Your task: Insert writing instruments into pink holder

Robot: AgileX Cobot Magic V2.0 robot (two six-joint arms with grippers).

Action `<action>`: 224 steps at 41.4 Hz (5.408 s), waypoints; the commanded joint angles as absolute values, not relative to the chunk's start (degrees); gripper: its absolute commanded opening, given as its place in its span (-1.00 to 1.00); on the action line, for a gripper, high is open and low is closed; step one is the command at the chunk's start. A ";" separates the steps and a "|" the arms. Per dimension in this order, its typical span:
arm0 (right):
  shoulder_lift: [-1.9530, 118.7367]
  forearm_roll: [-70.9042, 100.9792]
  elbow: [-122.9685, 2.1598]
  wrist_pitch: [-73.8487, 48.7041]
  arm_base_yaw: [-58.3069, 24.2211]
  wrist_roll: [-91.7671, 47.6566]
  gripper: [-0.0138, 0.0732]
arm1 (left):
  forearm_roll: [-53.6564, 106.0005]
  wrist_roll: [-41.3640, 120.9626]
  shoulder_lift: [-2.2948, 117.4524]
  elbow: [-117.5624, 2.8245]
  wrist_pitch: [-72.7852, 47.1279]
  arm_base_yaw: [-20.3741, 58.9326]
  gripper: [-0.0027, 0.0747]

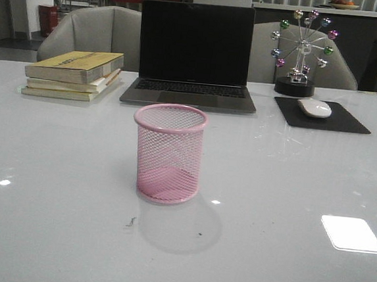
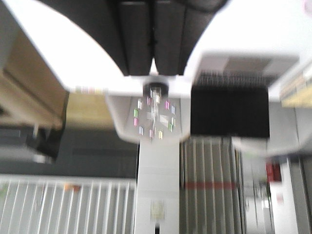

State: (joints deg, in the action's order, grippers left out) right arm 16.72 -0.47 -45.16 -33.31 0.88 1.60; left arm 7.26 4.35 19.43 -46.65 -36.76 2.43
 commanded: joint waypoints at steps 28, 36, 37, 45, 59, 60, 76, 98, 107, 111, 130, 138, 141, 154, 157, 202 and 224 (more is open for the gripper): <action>36.04 -0.52 -36.75 -44.38 1.27 1.72 0.61 | 9.90 8.49 30.86 -41.67 -39.97 3.11 0.23; 43.43 -2.14 -36.98 -41.81 1.66 5.49 0.68 | 10.83 9.14 30.86 -41.52 -38.45 11.98 0.47; 44.73 -2.14 -36.98 -41.29 1.98 5.75 0.68 | 10.83 9.44 30.86 -41.52 -38.28 13.36 0.47; 57.07 -2.14 -39.37 -38.17 5.98 5.74 0.68 | 10.95 10.17 30.86 -41.52 -36.88 24.55 0.46; 80.65 -0.79 -51.49 -38.66 9.35 5.22 0.68 | 10.95 10.17 30.86 -41.52 -35.76 33.37 0.46; 81.50 -0.36 -52.22 -38.67 9.35 4.85 0.68 | 10.95 10.17 30.86 -41.52 -35.76 33.37 0.46; 98.27 4.05 -65.05 -38.94 9.35 -1.02 0.68 | 10.95 10.17 30.86 -41.52 -35.96 33.37 0.40; 109.37 4.05 -75.15 -44.05 9.35 -3.42 0.68 | 10.95 10.17 30.86 -41.52 -35.96 33.37 0.24; 109.55 4.05 -75.15 -44.11 9.35 -3.42 0.26 | 10.95 10.17 30.86 -41.52 -35.96 33.37 0.24; 109.55 4.05 -75.15 -44.11 9.35 -3.42 -0.05 | 10.95 10.17 30.86 -41.52 -35.96 33.37 0.24; 100.57 5.17 -71.43 -38.59 8.00 -3.42 -0.24 | 10.95 10.17 30.86 -41.52 -35.96 33.37 0.24; 87.14 5.81 -63.47 -24.30 1.71 -3.42 -0.24 | 10.95 10.17 30.86 -41.52 -35.96 33.37 0.24; 82.08 6.62 -60.35 -18.26 -1.88 -3.42 -0.24 | 10.95 10.17 30.86 -41.52 -35.96 33.37 0.24; 70.65 6.64 -50.43 11.17 -21.24 -3.42 -0.24 | 10.95 10.17 30.86 -41.52 -35.75 33.37 0.24; 70.85 5.48 -49.31 18.13 -25.54 -3.42 -0.24 | 10.95 10.17 30.86 -41.52 -35.75 33.37 0.24; 95.84 1.28 -48.90 38.72 -37.80 -3.42 0.47 | 10.95 10.17 30.86 -41.52 -35.75 33.37 0.24; 58.83 1.28 -48.90 -11.94 -37.11 -8.99 0.46 | 10.95 10.17 30.86 -41.52 -35.75 33.37 0.24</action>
State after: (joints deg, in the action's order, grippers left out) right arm 66.06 1.91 -47.19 -5.81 -37.45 -7.91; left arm 9.98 10.20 30.33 -39.85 -40.65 32.93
